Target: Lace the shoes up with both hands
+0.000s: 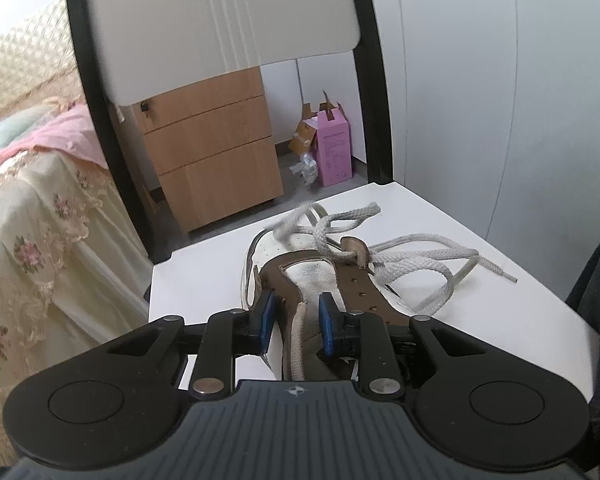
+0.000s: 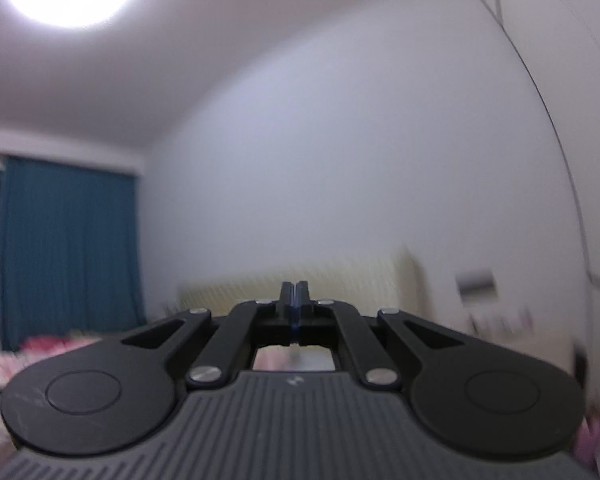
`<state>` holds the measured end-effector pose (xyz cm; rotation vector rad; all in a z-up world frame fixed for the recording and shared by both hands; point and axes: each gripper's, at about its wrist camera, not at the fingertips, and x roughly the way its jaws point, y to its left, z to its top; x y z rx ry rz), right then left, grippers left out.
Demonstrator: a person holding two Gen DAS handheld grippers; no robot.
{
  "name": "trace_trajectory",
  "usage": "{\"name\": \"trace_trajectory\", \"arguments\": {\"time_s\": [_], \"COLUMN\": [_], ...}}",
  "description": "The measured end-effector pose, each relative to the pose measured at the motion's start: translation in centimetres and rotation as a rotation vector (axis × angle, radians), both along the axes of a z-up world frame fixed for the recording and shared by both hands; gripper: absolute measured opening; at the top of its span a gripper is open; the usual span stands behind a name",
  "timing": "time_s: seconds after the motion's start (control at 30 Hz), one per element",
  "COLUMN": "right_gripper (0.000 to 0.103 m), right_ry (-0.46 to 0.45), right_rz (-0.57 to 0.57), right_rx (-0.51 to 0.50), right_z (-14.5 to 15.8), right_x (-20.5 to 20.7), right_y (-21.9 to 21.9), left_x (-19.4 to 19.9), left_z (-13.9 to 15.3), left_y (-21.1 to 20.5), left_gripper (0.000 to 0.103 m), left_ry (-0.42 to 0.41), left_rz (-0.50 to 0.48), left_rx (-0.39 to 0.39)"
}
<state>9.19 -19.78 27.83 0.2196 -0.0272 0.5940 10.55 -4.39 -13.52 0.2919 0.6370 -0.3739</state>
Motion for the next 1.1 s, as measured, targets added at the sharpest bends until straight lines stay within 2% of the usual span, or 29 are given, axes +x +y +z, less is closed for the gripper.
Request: {"name": "trace_trajectory", "arguments": {"time_s": [0.07, 0.2, 0.3, 0.47, 0.53, 0.6, 0.77, 0.87, 1.1], "right_gripper": [0.001, 0.001, 0.001, 0.002, 0.003, 0.003, 0.003, 0.003, 0.003], "right_ry": [0.104, 0.235, 0.422, 0.599, 0.658, 0.695, 0.738, 0.715, 0.726], "right_rz": [-0.062, -0.231, -0.311, -0.401, -0.401, -0.398, -0.392, -0.389, -0.396], "right_rx": [-0.057, -0.241, -0.236, -0.301, -0.300, -0.294, -0.258, -0.242, -0.226], "right_z": [-4.5, -14.4, -22.2, -33.9, -37.0, -39.2, -41.0, -39.8, -39.5], "right_x": [0.6, 0.9, 1.7, 0.1, -0.7, -0.6, -0.3, -1.4, -0.9], "right_y": [-0.3, -0.9, -3.1, -3.5, -3.0, -2.7, -2.1, -4.0, -4.7], "left_x": [-0.3, -1.3, -1.7, -1.9, -1.9, -2.1, -3.2, -4.2, -8.0], "left_z": [0.1, 0.3, 0.3, 0.4, 0.4, 0.4, 1.8, 4.0, 11.2], "left_y": [0.1, 0.0, -0.1, 0.1, 0.1, 0.3, 0.6, 0.7, -0.8], "left_gripper": [0.041, 0.044, 0.046, 0.046, 0.046, 0.046, 0.046, 0.046, 0.046], "left_ry": [0.020, 0.019, 0.020, -0.003, -0.008, -0.014, -0.009, 0.009, -0.024], "left_rz": [0.013, 0.010, 0.014, 0.044, 0.066, 0.091, 0.137, 0.181, 0.240], "left_rx": [-0.009, -0.018, -0.017, -0.023, -0.024, -0.026, -0.031, -0.060, -0.046]}}
